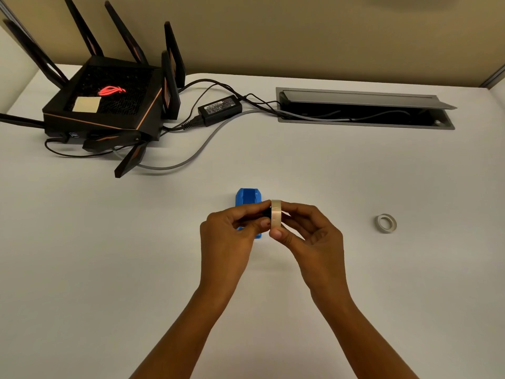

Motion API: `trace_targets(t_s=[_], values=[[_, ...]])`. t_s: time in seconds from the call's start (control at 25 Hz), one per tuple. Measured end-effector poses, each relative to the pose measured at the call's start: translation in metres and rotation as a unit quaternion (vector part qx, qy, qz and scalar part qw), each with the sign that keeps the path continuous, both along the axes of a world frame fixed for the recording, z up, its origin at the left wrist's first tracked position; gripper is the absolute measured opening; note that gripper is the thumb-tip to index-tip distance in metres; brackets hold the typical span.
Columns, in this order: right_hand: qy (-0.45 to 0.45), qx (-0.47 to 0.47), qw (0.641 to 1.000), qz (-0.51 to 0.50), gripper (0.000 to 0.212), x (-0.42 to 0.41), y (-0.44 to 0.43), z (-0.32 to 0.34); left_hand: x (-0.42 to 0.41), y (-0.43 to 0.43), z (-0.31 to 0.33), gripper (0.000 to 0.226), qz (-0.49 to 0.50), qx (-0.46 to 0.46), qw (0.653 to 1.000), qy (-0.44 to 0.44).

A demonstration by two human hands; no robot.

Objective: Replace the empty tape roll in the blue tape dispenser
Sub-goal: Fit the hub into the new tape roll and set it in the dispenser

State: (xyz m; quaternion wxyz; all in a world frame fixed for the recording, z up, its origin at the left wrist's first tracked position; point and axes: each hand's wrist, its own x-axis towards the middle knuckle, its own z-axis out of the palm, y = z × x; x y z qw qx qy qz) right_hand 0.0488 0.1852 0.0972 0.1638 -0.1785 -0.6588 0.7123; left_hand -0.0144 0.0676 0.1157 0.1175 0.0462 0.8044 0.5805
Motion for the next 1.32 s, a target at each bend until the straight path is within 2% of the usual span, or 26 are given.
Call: trace_targets(t_s=[0.12, 0.32, 0.76, 0.92, 1.0, 1.08, 1.2, 1.32], values=[[-0.001, -0.010, 1.000, -0.002, 0.052, -0.001, 0.000, 0.002, -0.001, 0.000, 0.001, 0.031, -0.004, -0.005, 1.000, 0.016], [-0.012, 0.020, 1.000, 0.002, 0.049, -0.002, -0.003, 0.003, 0.000, 0.001, -0.004, 0.026, 0.021, -0.007, 1.000, 0.017], [-0.020, 0.020, 1.000, 0.008, 0.046, -0.006, -0.002, -0.004, -0.001, 0.003, -0.011, 0.025, 0.033, -0.031, 0.998, 0.033], [-0.022, 0.015, 0.999, 0.030, 0.060, -0.013, 0.005, -0.004, -0.008, -0.003, -0.015, 0.031, 0.003, 0.008, 1.000, 0.025], [-0.031, 0.047, 0.998, 0.039, 0.061, -0.022, 0.008, -0.006, -0.017, -0.011, -0.020, 0.037, -0.002, 0.033, 0.999, 0.008], [-0.041, 0.081, 0.994, 0.061, 0.055, -0.031, 0.011, -0.008, -0.028, -0.019, -0.030, 0.052, -0.018, 0.015, 1.000, -0.003], [-0.053, 0.142, 0.984, 0.091, 0.052, -0.048, 0.013, -0.011, -0.041, -0.023, -0.045, 0.088, -0.090, -0.078, 0.992, -0.040], [-0.061, 0.242, 0.961, 0.118, 0.050, -0.066, 0.013, -0.016, -0.046, -0.021, -0.060, 0.105, -0.154, -0.143, 0.976, -0.051]])
